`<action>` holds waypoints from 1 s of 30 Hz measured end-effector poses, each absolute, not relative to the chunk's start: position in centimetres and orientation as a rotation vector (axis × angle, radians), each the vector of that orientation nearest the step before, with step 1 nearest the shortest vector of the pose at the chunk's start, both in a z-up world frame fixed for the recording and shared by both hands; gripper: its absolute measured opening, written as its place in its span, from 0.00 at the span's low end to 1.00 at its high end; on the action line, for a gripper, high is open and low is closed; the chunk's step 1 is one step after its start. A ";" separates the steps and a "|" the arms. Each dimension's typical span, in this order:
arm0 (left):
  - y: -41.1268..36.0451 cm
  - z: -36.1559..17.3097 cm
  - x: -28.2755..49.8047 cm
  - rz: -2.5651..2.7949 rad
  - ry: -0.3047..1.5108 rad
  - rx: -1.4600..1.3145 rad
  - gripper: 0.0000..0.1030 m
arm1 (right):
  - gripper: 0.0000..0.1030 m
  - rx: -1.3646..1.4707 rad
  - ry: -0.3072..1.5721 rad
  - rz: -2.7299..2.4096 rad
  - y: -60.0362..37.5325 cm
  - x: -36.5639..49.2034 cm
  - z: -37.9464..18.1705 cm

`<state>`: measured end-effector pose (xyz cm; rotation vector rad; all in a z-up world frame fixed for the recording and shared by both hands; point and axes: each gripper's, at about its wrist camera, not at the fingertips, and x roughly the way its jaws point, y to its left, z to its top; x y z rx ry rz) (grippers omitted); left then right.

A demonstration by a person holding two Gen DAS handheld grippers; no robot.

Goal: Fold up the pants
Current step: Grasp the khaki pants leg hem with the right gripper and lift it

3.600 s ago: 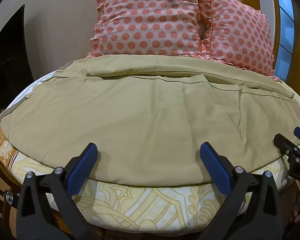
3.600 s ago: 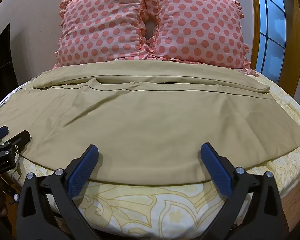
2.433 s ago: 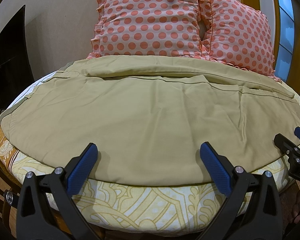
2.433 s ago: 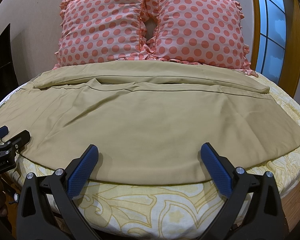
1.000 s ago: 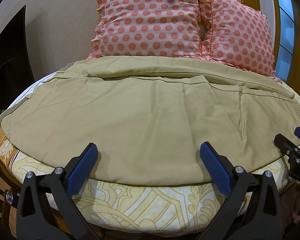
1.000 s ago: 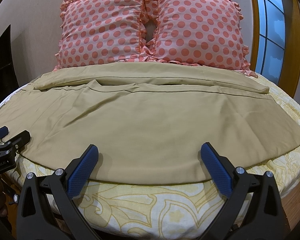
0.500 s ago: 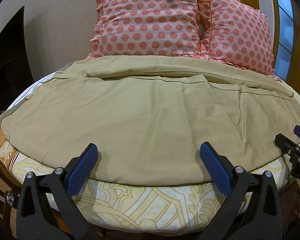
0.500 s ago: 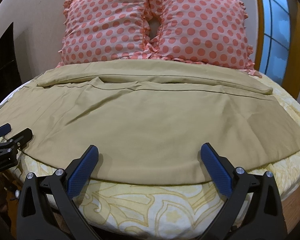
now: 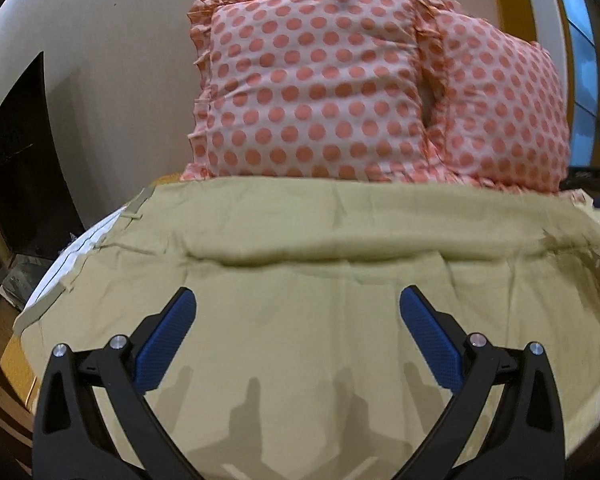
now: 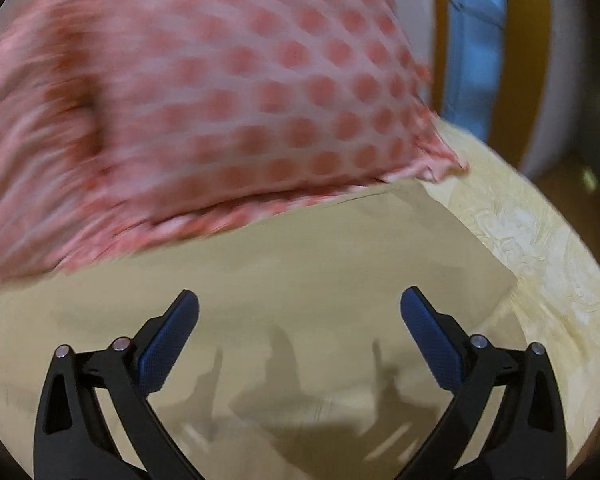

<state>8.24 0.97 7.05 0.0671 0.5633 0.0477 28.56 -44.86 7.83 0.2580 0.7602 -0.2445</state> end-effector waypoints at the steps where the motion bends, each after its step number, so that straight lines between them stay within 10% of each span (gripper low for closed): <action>1: 1.0 7.1 8.8 0.050 0.564 0.058 0.98 | 0.89 0.286 0.778 -0.279 -45.7 30.0 7.3; 14: 2.9 5.0 13.0 -0.065 0.684 -0.113 0.98 | 0.72 0.325 0.846 -0.572 -50.6 41.9 2.3; 19: 3.6 5.1 12.4 -0.049 0.655 -0.142 0.98 | 0.15 0.305 0.806 -0.417 -51.1 39.5 1.7; 21: 3.7 5.3 11.9 -0.033 0.641 -0.130 0.98 | 0.08 0.375 0.792 -0.354 -52.3 37.7 1.5; 30: 5.3 6.7 9.8 -0.017 0.604 -0.150 0.98 | 0.05 0.683 0.469 -0.033 -55.8 20.8 3.3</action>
